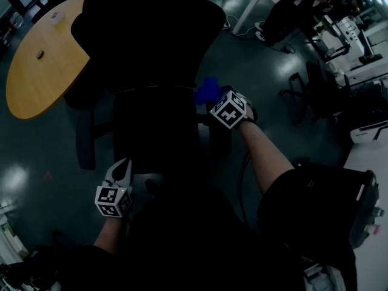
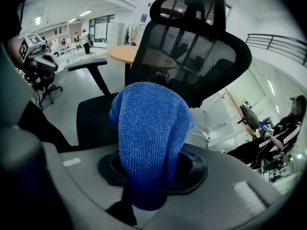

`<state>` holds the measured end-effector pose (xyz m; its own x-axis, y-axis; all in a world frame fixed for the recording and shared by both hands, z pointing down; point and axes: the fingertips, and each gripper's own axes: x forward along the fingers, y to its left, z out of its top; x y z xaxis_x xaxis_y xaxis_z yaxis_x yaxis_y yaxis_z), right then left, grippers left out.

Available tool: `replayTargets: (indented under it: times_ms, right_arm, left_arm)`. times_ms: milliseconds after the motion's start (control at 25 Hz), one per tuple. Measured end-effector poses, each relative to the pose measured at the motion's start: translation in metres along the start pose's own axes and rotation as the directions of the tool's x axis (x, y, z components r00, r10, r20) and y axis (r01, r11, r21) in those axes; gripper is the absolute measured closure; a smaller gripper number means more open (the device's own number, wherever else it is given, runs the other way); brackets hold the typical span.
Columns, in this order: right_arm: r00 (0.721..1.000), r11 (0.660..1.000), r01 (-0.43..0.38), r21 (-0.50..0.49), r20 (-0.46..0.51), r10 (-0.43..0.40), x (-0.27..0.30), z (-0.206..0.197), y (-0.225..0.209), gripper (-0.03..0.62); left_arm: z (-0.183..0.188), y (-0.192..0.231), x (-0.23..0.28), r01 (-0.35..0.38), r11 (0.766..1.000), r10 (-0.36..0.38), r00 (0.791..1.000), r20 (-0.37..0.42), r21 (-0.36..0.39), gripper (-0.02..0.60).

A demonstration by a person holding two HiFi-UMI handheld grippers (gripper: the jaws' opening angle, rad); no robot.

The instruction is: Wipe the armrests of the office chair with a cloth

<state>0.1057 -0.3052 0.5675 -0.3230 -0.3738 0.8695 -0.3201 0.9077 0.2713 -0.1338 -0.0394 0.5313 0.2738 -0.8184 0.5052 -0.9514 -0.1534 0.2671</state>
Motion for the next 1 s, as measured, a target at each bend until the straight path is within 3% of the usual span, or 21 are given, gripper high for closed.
replayTargets:
  times_ms: [240, 440, 640, 880, 1000]
  right_arm:
    - [0.999, 1.0, -0.027, -0.004, 0.026, 0.027, 0.006, -0.016, -0.004, 0.439]
    - [0.998, 0.998, -0.057, -0.039, 0.035, 0.058, 0.011, -0.025, -0.002, 0.439]
    - [0.995, 0.991, -0.087, -0.102, 0.038, 0.091, 0.017, -0.022, 0.001, 0.439]
    - [0.991, 0.973, -0.126, -0.192, 0.026, 0.133, 0.026, -0.033, 0.02, 0.439]
    - [0.987, 0.973, -0.144, -0.181, 0.042, 0.154, 0.029, -0.035, 0.024, 0.439]
  left_arm:
    - [0.022, -0.02, 0.009, 0.019, 0.999, -0.02, 1.0, 0.02, 0.045, 0.568]
    - [0.044, -0.061, 0.034, 0.09, 0.992, -0.094, 0.995, 0.044, 0.086, 0.567]
    - [0.039, -0.096, 0.058, 0.153, 0.985, -0.154, 0.988, 0.011, 0.079, 0.566]
    - [0.039, -0.109, 0.077, 0.158, 0.985, -0.159, 0.987, -0.003, 0.071, 0.566]
    - [0.036, -0.132, 0.088, 0.23, 0.965, -0.228, 0.973, -0.03, 0.123, 0.566]
